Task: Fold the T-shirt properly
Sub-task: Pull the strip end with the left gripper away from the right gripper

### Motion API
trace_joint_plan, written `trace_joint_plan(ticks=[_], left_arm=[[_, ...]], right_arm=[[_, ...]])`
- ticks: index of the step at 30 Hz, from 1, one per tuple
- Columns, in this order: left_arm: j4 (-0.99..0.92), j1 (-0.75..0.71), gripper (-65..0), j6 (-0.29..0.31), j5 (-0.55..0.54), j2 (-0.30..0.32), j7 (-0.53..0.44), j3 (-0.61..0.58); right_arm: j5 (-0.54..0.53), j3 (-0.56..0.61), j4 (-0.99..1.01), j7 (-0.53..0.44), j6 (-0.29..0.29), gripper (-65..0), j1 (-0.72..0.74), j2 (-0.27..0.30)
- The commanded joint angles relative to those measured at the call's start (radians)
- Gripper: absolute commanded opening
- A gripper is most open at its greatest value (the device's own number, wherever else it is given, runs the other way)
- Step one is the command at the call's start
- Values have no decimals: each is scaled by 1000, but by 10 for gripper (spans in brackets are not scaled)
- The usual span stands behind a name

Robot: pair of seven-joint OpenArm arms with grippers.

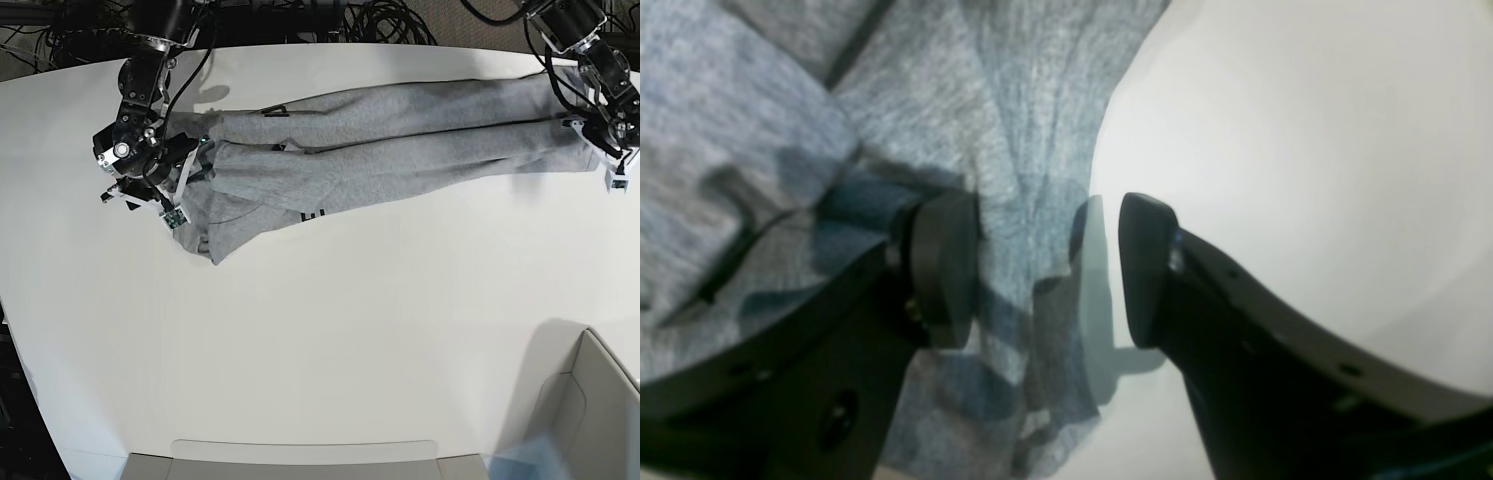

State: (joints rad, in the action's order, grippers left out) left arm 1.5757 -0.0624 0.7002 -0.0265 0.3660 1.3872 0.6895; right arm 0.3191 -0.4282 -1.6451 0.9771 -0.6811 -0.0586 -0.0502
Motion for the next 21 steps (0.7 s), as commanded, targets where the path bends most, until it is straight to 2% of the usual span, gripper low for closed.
trace_joint_plan(ticks=[1, 4, 9, 15, 19, 21], left_arm=[[15, -4, -626, -2, 13, 21, 9, -4], [-37, -12, -583, -2, 13, 21, 9, -7], [-113, -12, -423, -2, 13, 20, -19, 3], [-114, -11, -412, -2, 12, 18, -64, 0], [-114, -11, -353, -2, 12, 8, -59, 17], [-110, -9, -336, -2, 12, -15, -62, 72]], right_arm=[[22, -1, 21, 22, -17, -312, 7, 3], [24, -1, 52, 22, -17, -312, 7, 3], [19, -1, 69, 21, -17, -312, 9, 3], [24, -1, 73, -74, -17, -312, 1, 0], [25, -1, 75, -83, -17, -312, 1, 0], [25, -1, 75, -83, -17, -312, 1, 0]])
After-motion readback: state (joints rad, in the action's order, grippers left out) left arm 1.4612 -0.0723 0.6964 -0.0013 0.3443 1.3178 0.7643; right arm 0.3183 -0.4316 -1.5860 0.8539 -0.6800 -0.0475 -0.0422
